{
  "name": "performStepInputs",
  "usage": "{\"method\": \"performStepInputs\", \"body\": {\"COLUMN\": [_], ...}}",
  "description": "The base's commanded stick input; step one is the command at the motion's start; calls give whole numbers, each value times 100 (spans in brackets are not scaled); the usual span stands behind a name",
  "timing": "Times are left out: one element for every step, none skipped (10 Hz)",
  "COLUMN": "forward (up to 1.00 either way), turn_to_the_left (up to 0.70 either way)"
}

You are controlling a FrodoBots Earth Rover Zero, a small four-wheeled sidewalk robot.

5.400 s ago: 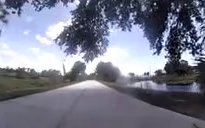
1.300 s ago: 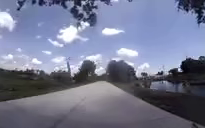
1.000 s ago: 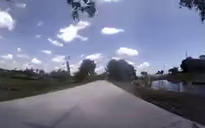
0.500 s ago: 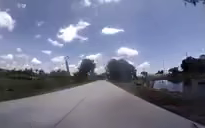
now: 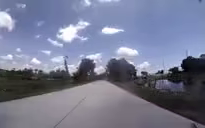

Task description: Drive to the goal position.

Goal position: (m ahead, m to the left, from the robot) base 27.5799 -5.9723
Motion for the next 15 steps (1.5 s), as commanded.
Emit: {"method": "performStepInputs", "body": {"forward": [85,85,85,85,85,85,85,85,85,85,85,85,85,85,85], "turn_to_the_left": [0,0,0,0,0,0,0,0,0,0,0,0,0,0,0]}}
